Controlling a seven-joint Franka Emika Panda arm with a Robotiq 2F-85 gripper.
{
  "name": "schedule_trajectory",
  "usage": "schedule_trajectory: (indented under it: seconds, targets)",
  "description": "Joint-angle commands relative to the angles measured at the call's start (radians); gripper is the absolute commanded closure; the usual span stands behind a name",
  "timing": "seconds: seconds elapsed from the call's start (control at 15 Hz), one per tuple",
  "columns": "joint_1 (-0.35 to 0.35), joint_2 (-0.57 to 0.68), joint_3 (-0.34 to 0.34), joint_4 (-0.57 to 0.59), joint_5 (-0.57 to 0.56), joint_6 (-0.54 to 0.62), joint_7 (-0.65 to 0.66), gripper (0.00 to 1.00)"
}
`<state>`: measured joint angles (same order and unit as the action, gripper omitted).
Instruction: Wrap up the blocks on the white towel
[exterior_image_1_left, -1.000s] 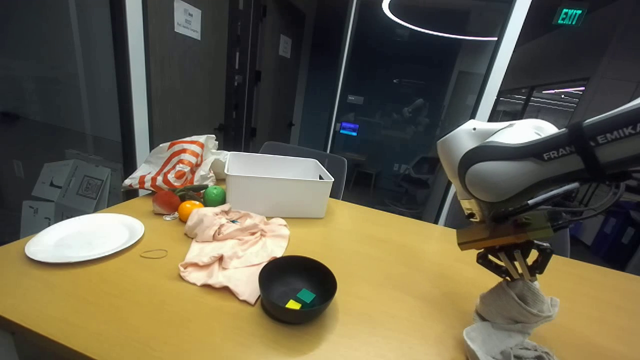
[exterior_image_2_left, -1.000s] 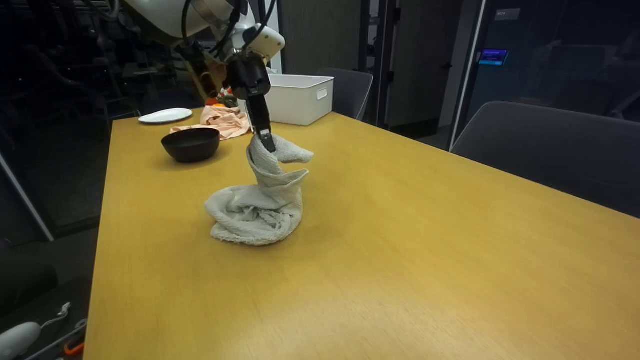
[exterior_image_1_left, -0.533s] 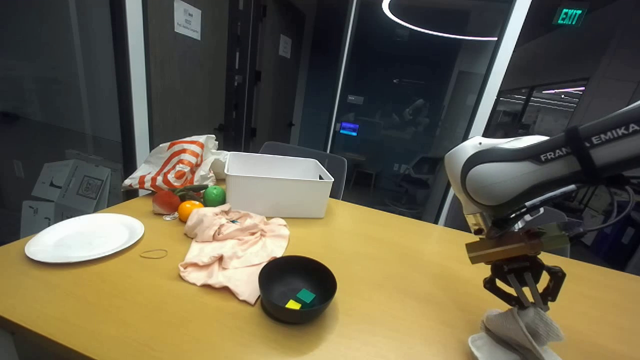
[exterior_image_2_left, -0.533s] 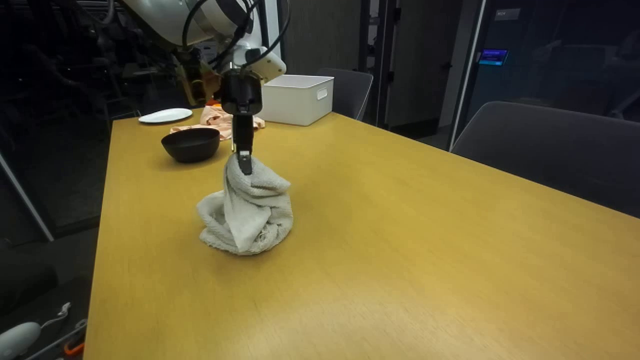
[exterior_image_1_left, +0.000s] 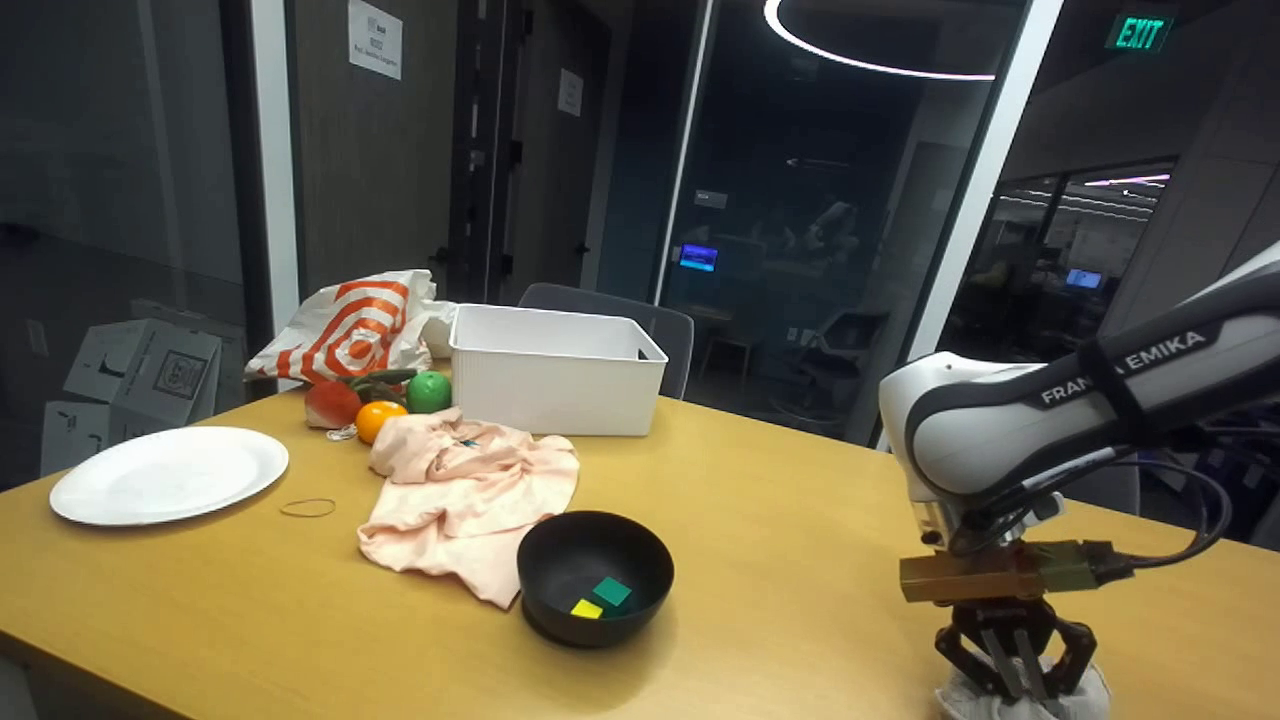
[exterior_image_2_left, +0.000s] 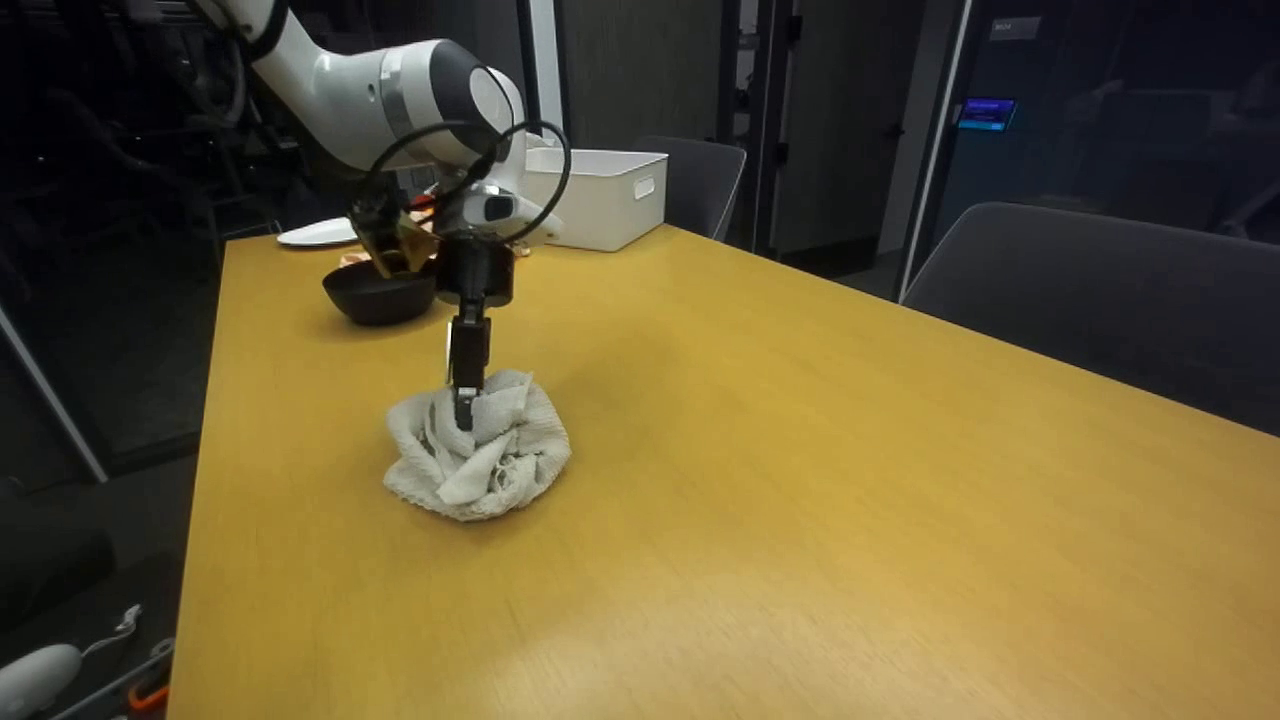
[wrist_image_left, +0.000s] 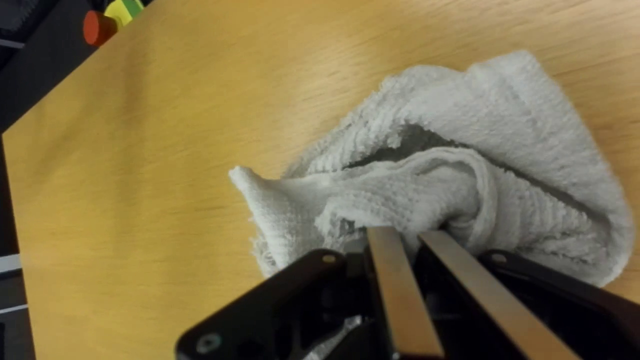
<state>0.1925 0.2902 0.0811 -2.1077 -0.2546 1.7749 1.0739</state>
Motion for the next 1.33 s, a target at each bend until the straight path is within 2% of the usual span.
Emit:
schedule_trajectory:
  seconds: [0.0, 0.07, 0.13, 0.27, 0.67, 0.73, 0.93, 1.27]
  targets:
    - [0.008, 0.018, -0.013, -0.036, -0.001, 0.122, 0.065, 0.94]
    - [0.009, 0.021, -0.014, -0.036, -0.002, 0.134, 0.074, 0.68]
    - [0.009, 0.013, -0.015, -0.039, -0.003, 0.136, 0.083, 0.67]
    - [0.005, -0.012, -0.015, -0.036, -0.008, 0.12, 0.077, 0.54]
    - [-0.008, -0.166, -0.027, -0.041, -0.057, 0.085, 0.08, 0.07]
    - [-0.015, -0.195, -0.026, -0.041, -0.05, 0.085, 0.068, 0.01]
    - [-0.032, -0.295, -0.02, -0.053, -0.049, 0.098, 0.077, 0.0]
    - [-0.079, -0.443, -0.016, -0.099, 0.018, 0.138, 0.094, 0.01]
